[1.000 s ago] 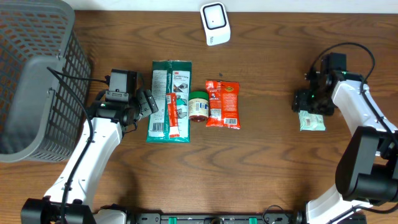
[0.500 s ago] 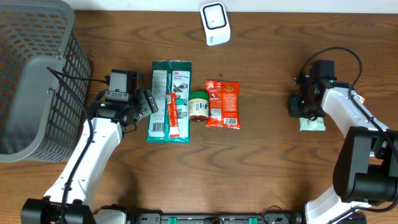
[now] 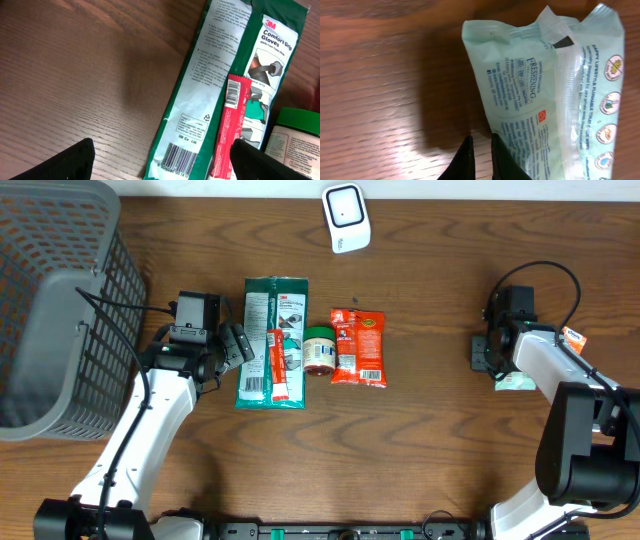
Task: Scan the item barcode
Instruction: 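Open the right gripper and hold it above the wet wipes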
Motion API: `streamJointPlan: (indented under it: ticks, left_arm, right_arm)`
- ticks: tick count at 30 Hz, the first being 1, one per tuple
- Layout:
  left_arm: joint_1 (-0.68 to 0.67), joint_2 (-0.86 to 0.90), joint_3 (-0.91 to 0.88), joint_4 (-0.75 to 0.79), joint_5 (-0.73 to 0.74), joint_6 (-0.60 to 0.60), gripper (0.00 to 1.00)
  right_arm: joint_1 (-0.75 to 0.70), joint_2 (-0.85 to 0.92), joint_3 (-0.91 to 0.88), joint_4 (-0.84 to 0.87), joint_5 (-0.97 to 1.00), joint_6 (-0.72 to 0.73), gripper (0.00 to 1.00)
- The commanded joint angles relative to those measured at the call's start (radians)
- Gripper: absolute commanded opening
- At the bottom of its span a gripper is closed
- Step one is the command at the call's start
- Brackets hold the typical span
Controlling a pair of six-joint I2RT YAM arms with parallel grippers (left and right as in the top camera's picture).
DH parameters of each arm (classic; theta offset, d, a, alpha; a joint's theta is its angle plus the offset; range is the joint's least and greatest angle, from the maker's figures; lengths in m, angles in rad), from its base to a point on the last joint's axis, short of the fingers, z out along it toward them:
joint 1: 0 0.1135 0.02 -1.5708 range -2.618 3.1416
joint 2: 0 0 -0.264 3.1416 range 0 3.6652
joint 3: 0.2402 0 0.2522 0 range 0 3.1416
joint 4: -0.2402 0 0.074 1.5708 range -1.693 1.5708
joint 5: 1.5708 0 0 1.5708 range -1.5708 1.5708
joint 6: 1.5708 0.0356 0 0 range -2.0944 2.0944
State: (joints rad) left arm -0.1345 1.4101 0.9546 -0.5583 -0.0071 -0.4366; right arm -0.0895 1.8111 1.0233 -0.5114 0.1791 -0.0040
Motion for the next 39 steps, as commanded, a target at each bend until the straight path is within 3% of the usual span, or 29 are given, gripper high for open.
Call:
streamJointPlan:
  ticks: [1, 12, 16, 21, 39]
  left_arm:
    - [0.003, -0.005, 0.016, -0.003, -0.02, 0.01, 0.87]
    - [0.003, -0.005, 0.016, -0.003, -0.02, 0.01, 0.87]
    - [0.003, -0.005, 0.016, -0.002, -0.02, 0.01, 0.87]
    - [0.003, -0.005, 0.016, -0.003, -0.02, 0.01, 0.87]
    - [0.003, -0.005, 0.016, -0.002, -0.02, 0.01, 0.87]
  right_arm:
    - [-0.016, -0.009, -0.004, 0.003, 0.106, 0.003, 0.08]
    - [-0.096, -0.009, -0.004, 0.003, 0.108, 0.04, 0.17]
    - [-0.107, -0.009, -0.004, 0.007, 0.104, 0.119, 0.19]
    - [-0.115, -0.009, -0.004, 0.037, 0.029, 0.138, 0.3]
    - [-0.131, -0.018, -0.004, 0.083, 0.003, 0.22, 0.35]
